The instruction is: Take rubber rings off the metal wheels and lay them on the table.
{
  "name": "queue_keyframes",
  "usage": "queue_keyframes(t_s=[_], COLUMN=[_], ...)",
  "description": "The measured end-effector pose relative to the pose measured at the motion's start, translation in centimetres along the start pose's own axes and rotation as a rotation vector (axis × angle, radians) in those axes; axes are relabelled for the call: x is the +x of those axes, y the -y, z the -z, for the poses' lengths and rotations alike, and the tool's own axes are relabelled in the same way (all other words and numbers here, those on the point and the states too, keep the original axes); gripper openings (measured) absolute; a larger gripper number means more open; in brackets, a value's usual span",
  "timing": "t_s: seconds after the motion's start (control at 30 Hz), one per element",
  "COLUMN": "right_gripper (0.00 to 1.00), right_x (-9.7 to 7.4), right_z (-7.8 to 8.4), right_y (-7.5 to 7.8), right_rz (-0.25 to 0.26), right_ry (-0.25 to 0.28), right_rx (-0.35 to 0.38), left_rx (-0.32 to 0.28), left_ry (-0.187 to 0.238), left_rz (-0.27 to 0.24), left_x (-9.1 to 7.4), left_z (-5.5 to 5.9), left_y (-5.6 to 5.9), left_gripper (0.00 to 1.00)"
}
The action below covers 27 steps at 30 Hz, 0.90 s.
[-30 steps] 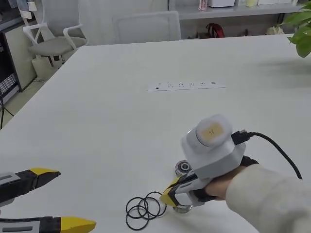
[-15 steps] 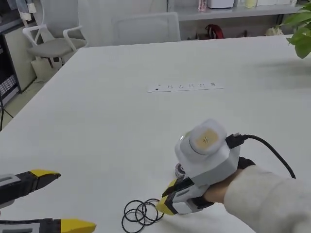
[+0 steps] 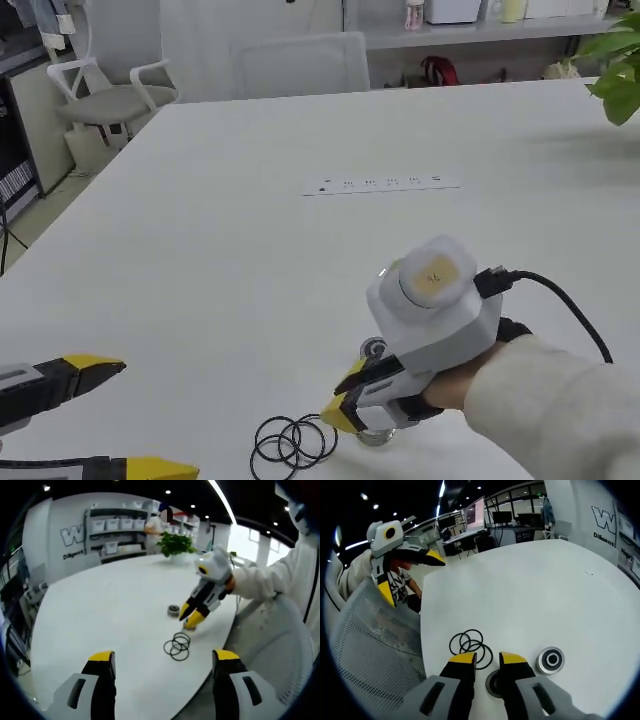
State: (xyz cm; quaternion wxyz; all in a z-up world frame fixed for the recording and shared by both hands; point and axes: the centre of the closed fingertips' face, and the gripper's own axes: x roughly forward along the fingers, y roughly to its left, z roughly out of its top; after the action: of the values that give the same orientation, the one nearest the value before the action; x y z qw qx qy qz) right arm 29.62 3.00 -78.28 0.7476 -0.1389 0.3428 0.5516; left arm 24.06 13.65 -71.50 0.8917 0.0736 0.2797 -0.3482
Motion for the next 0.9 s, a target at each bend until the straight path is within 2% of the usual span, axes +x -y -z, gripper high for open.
queue_keyframes(t_s=[0.3, 0.67, 0.9], right_gripper=[0.19, 0.23, 0.29], right_x=[-0.8, -2.2, -4.0], right_z=[-0.7, -2.2, -3.5], right_y=[0.0, 0.3, 1.2], right_rz=[0.004, 0.021, 0.052], right_ry=[0.021, 0.086, 0.153], right_rx=[0.0, 0.017, 0.028], left_rx=[0.001, -0.004, -0.006], left_ry=[-0.001, 0.007, 0.013], left_rz=[0.004, 0.002, 0.0], left_x=[0.2, 0.1, 0.1], left_z=[0.1, 0.1, 0.0], left_y=[0.3, 0.4, 0.4], left_gripper=[0.81, 0.81, 0.81])
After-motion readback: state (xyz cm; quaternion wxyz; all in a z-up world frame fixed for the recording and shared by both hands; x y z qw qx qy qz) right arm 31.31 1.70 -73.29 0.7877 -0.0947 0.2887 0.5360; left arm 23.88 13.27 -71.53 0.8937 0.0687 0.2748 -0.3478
